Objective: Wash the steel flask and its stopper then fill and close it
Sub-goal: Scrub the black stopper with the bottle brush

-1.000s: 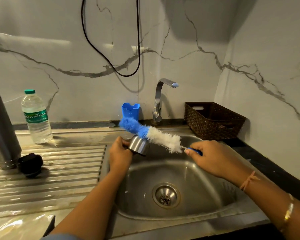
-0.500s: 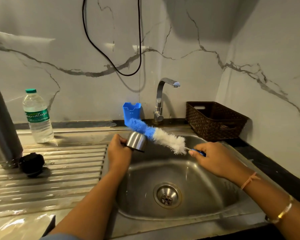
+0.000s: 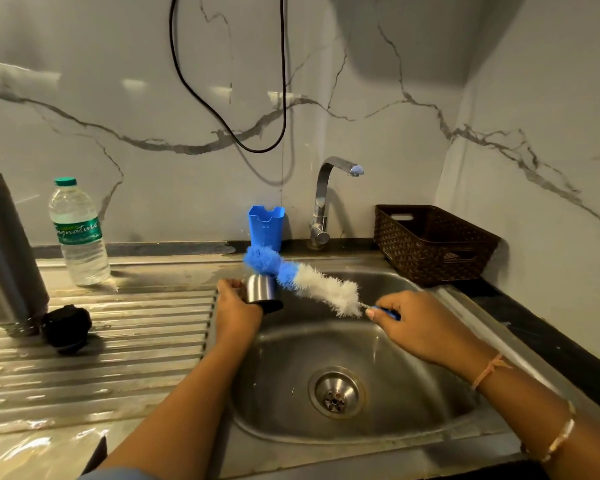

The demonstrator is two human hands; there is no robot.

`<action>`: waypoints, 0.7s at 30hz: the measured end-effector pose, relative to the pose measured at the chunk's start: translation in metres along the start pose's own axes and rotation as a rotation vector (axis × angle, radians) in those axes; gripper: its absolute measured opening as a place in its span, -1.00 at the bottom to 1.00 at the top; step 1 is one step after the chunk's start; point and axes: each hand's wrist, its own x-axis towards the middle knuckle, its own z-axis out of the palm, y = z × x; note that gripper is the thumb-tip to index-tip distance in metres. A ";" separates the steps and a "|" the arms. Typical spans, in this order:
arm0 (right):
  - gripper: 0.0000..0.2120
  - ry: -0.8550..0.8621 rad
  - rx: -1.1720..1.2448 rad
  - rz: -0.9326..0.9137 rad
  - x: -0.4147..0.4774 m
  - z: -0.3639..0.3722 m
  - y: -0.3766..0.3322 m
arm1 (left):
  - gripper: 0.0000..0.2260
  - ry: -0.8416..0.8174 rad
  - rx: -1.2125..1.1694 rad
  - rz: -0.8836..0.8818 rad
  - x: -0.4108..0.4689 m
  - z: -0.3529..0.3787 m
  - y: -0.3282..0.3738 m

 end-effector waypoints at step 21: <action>-0.63 0.293 0.144 0.198 0.040 0.024 0.002 | -0.59 -0.344 -0.078 0.182 -0.004 0.010 0.008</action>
